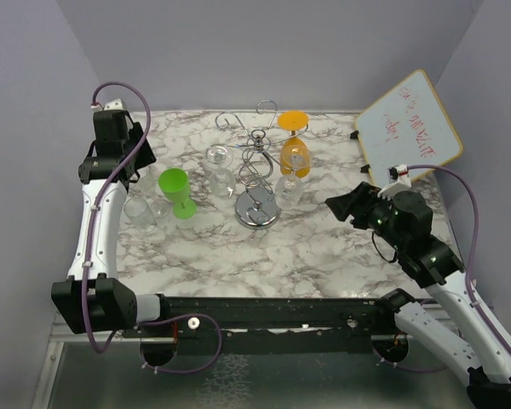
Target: Place the wine glass upside down on the wine glass rack
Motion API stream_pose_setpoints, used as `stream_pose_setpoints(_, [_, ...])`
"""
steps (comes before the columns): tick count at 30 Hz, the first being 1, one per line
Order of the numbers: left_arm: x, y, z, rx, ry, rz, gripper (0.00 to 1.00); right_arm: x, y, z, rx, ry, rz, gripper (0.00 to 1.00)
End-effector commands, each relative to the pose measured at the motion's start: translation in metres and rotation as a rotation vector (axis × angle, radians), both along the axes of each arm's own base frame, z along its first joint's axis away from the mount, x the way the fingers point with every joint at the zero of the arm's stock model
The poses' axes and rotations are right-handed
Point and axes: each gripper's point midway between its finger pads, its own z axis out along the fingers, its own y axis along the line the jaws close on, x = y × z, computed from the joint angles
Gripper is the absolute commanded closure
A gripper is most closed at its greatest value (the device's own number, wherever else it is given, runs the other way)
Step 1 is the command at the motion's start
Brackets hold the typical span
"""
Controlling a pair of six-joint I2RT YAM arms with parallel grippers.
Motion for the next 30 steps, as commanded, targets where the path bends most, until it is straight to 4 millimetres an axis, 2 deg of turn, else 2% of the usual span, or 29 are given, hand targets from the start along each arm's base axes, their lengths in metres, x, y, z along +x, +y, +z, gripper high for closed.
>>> stream_pose_setpoints(1, [-0.001, -0.002, -0.029, -0.019, 0.086, -0.044, 0.53, -0.001, -0.002, -0.001, 0.001, 0.021, -0.011, 0.28])
stream_pose_setpoints(8, [-0.003, -0.009, -0.05, -0.058, 0.153, -0.07, 0.58, 0.001, 0.005, -0.008, 0.026, 0.043, -0.001, 0.28])
stream_pose_setpoints(11, [-0.002, -0.005, -0.062, -0.05, 0.188, -0.053, 0.7, 0.0, 0.008, -0.009, 0.033, 0.045, 0.018, 0.29])
stream_pose_setpoints(14, [0.0, -0.003, -0.066, -0.04, 0.2, -0.048, 0.75, -0.001, 0.008, -0.009, 0.02, 0.049, 0.024, 0.29])
stream_pose_setpoints(17, [0.003, 0.003, -0.057, -0.017, 0.183, -0.024, 0.81, -0.001, 0.008, -0.005, 0.014, 0.044, 0.031, 0.29])
stream_pose_setpoints(21, [0.01, 0.0, -0.047, -0.028, 0.175, -0.044, 1.0, -0.001, 0.005, 0.001, 0.012, 0.026, 0.018, 0.29])
stream_pose_setpoints(26, [0.015, -0.002, -0.035, -0.023, 0.159, -0.061, 1.0, 0.0, -0.001, 0.008, 0.009, -0.003, -0.011, 0.29])
stream_pose_setpoints(30, [0.019, -0.005, -0.012, -0.002, 0.104, -0.068, 1.0, 0.001, 0.0, 0.008, 0.018, -0.004, -0.014, 0.29])
